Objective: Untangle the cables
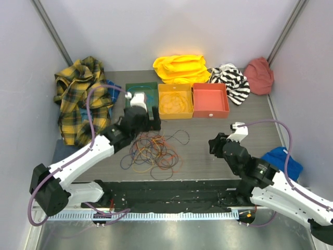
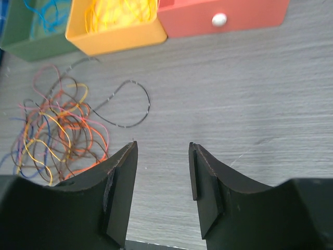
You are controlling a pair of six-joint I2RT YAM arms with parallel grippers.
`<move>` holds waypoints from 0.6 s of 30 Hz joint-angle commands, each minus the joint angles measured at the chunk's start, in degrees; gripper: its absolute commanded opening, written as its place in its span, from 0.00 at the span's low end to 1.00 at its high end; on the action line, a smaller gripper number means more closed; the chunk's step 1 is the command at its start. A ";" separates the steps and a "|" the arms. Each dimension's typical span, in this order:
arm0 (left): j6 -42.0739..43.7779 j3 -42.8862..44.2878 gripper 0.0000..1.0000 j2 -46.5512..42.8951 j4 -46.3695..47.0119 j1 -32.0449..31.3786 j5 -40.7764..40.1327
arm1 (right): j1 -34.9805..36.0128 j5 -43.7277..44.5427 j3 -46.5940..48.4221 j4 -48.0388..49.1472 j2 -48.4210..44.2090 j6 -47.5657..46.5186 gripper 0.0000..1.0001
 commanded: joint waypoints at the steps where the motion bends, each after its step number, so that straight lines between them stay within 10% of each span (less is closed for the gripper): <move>1: -7.50 -12.35 1.00 -4.53 -1.55 -2.64 -6.98 | 0.16 -2.66 -1.15 7.28 3.30 1.38 0.51; 18: -15.25 -21.85 1.00 -21.84 -9.46 -2.64 -4.00 | 1.39 -16.11 9.03 23.20 39.16 -6.09 0.46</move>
